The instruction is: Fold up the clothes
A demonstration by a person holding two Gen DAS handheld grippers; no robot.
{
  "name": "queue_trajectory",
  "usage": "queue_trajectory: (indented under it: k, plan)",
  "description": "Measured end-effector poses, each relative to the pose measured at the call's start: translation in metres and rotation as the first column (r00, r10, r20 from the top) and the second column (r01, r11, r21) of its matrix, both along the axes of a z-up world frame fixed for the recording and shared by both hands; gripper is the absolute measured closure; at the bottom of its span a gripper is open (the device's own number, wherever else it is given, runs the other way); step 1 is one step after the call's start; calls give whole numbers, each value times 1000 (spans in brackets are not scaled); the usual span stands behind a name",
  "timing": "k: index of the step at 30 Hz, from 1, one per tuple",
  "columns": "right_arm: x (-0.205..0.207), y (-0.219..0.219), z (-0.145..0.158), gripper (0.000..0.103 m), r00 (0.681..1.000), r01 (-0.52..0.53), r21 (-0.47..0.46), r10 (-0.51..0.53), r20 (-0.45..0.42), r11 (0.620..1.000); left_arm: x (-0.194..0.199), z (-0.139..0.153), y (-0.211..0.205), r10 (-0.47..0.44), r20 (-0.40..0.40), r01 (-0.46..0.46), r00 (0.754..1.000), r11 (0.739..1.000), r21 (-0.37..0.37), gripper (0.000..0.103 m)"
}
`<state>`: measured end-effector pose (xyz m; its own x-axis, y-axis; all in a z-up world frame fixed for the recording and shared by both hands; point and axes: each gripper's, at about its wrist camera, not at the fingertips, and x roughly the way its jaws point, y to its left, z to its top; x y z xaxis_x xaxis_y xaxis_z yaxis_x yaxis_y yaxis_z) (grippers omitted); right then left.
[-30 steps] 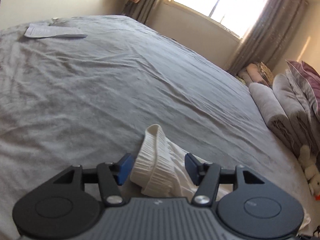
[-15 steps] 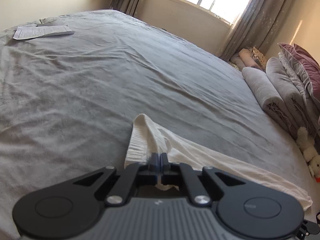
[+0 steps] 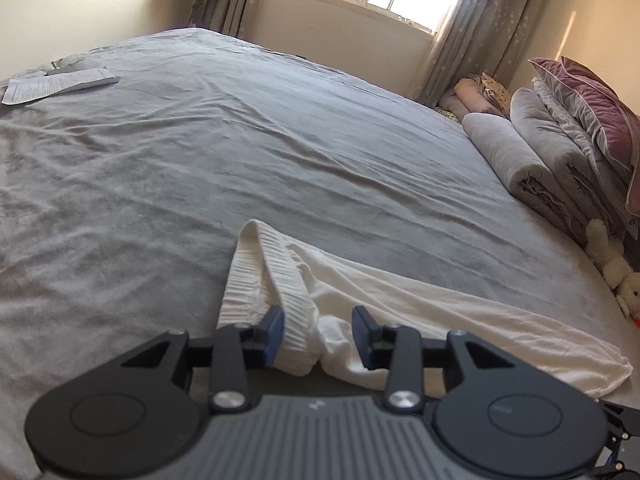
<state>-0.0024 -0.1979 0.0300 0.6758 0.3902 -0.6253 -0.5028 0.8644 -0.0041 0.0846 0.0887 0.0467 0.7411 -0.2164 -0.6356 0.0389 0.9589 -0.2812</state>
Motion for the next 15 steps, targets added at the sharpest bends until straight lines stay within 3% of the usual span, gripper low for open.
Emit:
queue_trajectory:
  k: [3,4,8,12,15]
  plan:
    - [-3,2,1,48,1000,-3,-3,3,-23,1000,3,-2,-1,27,-21,-26,999,998,49,67]
    - [-4,1,2,48,1000,-5,-1,5,-31,1000,2,0,0,47,-23,-46,999,997,60,73]
    - [-7,-1,4,48,999,-14,-12,14,-37,1000,-3,7,10,38,13,-38,999,999,32,77]
    - [-6,-2,2,48,999,-10,-12,10,-44,1000,0,-4,-3,-24,-48,28,999,997,74,77]
    - [-7,-1,3,48,999,-11,-16,10,-42,1000,1,-6,-8,-24,-42,28,999,995,98,65]
